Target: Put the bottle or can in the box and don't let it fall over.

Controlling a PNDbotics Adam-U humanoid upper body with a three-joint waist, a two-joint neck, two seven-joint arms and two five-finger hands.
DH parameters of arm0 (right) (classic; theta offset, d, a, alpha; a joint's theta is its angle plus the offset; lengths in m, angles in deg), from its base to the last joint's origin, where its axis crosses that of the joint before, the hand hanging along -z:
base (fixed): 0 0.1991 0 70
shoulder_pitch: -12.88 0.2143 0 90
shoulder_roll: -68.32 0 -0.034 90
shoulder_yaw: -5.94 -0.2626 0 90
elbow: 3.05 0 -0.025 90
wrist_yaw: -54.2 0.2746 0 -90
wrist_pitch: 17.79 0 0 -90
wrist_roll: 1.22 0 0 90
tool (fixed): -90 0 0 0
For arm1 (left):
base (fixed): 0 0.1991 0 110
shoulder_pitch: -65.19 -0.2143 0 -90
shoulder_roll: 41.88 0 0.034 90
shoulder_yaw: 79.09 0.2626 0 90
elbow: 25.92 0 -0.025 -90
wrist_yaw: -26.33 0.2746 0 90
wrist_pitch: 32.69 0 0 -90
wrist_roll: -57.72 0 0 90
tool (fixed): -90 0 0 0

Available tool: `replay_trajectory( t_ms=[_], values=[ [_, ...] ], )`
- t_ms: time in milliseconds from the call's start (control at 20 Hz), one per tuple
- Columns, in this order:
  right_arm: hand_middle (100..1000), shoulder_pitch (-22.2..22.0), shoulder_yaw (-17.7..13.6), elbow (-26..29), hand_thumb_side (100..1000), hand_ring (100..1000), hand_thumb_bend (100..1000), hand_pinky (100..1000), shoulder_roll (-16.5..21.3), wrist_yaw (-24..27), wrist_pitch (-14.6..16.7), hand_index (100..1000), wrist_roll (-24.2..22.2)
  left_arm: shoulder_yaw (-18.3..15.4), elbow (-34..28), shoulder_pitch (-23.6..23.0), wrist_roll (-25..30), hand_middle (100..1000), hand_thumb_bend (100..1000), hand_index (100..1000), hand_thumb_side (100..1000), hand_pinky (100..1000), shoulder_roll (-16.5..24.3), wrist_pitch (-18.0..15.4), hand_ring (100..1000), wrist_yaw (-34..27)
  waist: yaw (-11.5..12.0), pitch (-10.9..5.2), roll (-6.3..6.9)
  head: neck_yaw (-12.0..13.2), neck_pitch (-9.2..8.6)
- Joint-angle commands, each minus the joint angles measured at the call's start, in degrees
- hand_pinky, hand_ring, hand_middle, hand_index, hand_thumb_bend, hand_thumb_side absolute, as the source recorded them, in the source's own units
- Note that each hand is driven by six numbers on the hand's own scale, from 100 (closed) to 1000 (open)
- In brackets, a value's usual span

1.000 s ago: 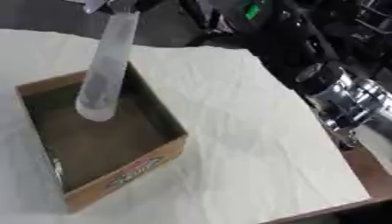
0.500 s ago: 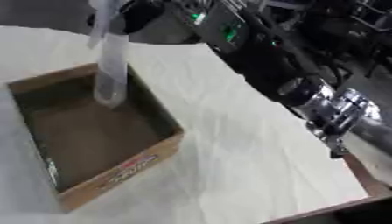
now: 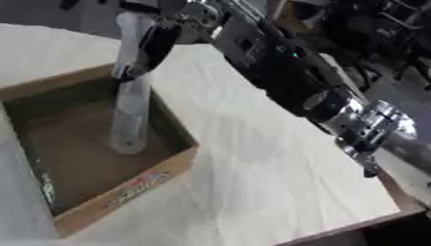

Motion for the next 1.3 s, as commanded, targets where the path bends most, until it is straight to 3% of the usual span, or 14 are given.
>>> replay_trajectory(
  t_ms=[50, 100, 600, 950, 1300],
  values=[
    [964, 0.0, -0.3, 0.0, 120, 1000, 658, 808, 1.3, 1.0, 0.5, 895, -3.2, -0.5, -1.2, 0.3, 0.2, 668, 113, 811, 744, 654, 0.3, 0.0, 432, 0.4, -0.2, -0.37, 0.9, -0.3, -0.23],
    [965, -0.1, -0.4, 0.1, 185, 1000, 632, 809, 1.3, 1.3, 0.5, 894, -3.8, -0.5, -1.2, 0.3, 0.2, 668, 113, 811, 745, 654, 0.3, 0.0, 432, 0.5, -0.3, -0.33, 0.9, -0.3, -0.16],
    [969, -0.5, -0.4, 0.8, 209, 1000, 616, 819, 1.5, 3.9, 0.4, 896, -7.9, -0.6, -1.2, 0.3, 0.4, 668, 112, 811, 744, 654, 0.1, 0.2, 424, 0.7, -0.6, -0.26, 0.87, -0.3, 0.04],
    [980, -1.4, 0.3, 1.5, 199, 1000, 609, 844, 1.5, 5.0, 2.0, 906, -12.1, -0.7, -1.2, 0.4, 0.4, 667, 111, 812, 745, 654, 0.0, 0.1, 418, 0.8, -0.9, 0.16, 0.95, 0.2, -0.14],
    [990, -1.4, -0.1, 2.4, 152, 1000, 506, 865, 1.9, 10.3, 1.2, 915, -15.5, -0.6, -1.2, 0.3, 0.6, 667, 111, 812, 746, 654, 0.0, 0.1, 415, 1.0, -1.2, 0.18, 1.07, 0.6, -0.27]
  ],
)
